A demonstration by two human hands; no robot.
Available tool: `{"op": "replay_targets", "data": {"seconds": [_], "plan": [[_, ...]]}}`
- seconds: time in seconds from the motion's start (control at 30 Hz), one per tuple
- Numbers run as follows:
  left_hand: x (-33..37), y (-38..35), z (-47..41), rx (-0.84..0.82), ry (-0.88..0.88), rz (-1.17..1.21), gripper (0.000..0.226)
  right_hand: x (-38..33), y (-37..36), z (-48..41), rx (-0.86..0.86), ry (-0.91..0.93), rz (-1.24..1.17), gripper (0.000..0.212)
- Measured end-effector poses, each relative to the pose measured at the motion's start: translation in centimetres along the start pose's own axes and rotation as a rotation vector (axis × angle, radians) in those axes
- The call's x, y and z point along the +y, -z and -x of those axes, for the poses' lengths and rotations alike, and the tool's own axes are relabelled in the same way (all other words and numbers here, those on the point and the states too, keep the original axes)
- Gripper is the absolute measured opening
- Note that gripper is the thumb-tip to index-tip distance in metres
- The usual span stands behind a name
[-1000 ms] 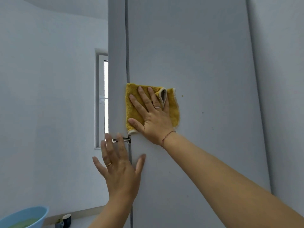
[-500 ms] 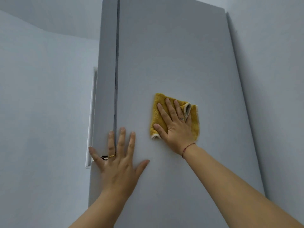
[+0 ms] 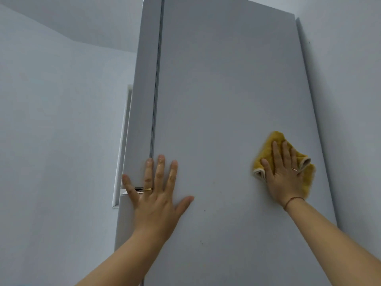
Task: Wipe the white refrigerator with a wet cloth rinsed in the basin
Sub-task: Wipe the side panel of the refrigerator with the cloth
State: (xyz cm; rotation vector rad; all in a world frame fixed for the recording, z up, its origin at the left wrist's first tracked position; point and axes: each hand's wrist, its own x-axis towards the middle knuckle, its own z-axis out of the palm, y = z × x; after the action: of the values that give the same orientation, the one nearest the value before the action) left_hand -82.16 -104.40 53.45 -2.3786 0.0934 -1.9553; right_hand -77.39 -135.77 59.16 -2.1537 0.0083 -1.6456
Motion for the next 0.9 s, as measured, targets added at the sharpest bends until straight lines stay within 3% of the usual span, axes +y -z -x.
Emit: {"op": "replay_targets", "data": {"seconds": [0.17, 0.27, 0.47, 0.57, 0.9], "plan": [[-0.1, -0.1, 0.2, 0.023, -0.003, -0.002, 0.083, -0.5, -0.4, 1.1, 0.016, -0.336, -0.100, 0.065], [-0.3, 0.0, 0.3, 0.038, -0.012, -0.002, 0.081, -4.3, -0.5, 2.2, 0.026, -0.391, -0.133, 0.064], [-0.6, -0.1, 0.5, 0.088, -0.025, 0.012, 0.062, -11.7, -2.7, 7.2, 0.019, -0.057, -0.034, 0.078], [-0.9, 0.0, 0.4, 0.133, -0.034, 0.029, 0.055, -13.5, -3.7, 10.0, 0.048, 0.103, -0.015, 0.072], [-1.0, -0.4, 0.5, 0.106, -0.039, -0.051, 0.057, -11.2, -4.5, 18.9, -0.066, 0.627, 0.028, 0.065]]}}
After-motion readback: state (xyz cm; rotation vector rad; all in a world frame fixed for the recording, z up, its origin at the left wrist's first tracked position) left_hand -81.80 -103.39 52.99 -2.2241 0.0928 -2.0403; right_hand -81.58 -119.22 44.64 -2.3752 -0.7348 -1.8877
